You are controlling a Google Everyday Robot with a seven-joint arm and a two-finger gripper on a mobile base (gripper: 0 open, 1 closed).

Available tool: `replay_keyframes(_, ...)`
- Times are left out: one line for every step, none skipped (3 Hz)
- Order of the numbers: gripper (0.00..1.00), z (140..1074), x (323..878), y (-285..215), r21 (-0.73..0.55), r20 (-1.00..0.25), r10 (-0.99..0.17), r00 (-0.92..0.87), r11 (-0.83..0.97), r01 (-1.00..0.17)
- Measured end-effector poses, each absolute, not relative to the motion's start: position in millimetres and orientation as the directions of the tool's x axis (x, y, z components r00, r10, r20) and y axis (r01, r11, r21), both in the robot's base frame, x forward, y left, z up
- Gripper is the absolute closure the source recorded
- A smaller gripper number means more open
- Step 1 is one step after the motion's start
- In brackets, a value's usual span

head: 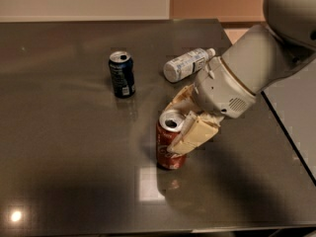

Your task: Pick coke can

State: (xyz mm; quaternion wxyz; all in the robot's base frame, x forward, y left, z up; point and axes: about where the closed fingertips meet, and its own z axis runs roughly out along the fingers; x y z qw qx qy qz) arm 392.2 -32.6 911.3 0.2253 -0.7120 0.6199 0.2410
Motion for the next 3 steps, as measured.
replay_keyframes(1.0,945.2,401.4,-45.2,-0.021,-0.641,-0.763,0.083,-0.091,-0.996)
replay_keyframes(1.0,1021.8,435.3,-68.6,-0.07,-0.666,-0.744,0.058,-0.015,-0.997)
replay_keyframes(1.0,1030.1,437.5,-66.9,-0.093,-0.671,-0.739,0.069,-0.009,-0.996)
